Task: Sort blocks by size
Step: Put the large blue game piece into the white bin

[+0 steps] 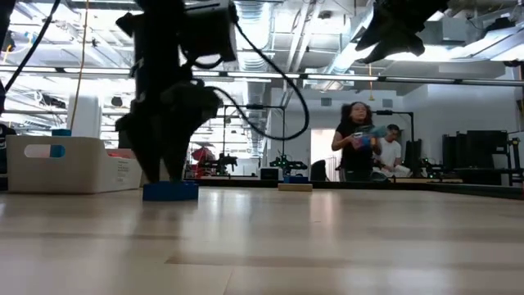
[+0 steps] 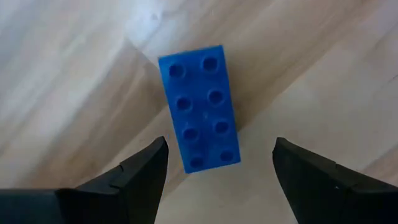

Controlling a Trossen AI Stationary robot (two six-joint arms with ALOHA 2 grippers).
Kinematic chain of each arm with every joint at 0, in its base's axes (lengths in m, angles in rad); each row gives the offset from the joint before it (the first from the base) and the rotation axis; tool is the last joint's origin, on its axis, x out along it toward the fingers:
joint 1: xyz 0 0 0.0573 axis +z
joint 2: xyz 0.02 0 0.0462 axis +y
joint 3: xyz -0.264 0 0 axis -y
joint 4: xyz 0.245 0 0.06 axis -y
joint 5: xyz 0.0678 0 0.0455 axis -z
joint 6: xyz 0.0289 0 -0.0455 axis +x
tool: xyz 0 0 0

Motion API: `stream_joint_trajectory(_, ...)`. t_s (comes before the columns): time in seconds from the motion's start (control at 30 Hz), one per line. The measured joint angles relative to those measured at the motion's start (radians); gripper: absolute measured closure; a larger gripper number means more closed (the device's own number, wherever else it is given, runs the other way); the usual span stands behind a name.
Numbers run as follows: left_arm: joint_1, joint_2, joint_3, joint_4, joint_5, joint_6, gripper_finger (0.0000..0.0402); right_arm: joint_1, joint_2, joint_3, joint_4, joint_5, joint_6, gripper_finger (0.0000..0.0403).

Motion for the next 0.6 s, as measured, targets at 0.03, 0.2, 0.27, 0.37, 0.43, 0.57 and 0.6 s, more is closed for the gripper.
stream_joint_trajectory(0.03, -0.004, 0.000, -0.016, 0.022, 0.000, -0.003, 0.0125, 0.000, 0.000, 0.000, -0.001, 0.000, 0.000, 0.0196)
stream_joint_trajectory(0.2, -0.006, 0.000, -0.074, 0.086, -0.001, 0.005, 0.0128, 0.000, 0.000, 0.000, -0.004, 0.000, 0.005, 0.0196)
stream_joint_trajectory(0.27, -0.006, 0.000, -0.080, 0.086, -0.009, 0.027, 0.0142, 0.000, 0.000, 0.000, -0.004, 0.000, 0.005, 0.0196)
stream_joint_trajectory(0.37, -0.006, 0.000, -0.083, 0.076, -0.026, 0.062, 0.0189, 0.000, 0.000, 0.000, -0.004, 0.000, 0.005, 0.0196)
stream_joint_trajectory(0.43, -0.004, 0.000, -0.083, 0.073, -0.026, 0.095, 0.0234, 0.000, 0.000, 0.000, -0.004, 0.000, 0.005, 0.0196)
stream_joint_trajectory(0.57, 0.022, -0.015, -0.083, 0.097, -0.007, 0.169, 0.0273, -0.002, 0.000, 0.000, -0.003, 0.001, 0.005, 0.0196)
stream_joint_trajectory(0.6, 0.034, -0.027, -0.083, 0.097, -0.003, 0.186, 0.0273, -0.002, 0.000, 0.000, -0.003, 0.001, 0.005, 0.0196)
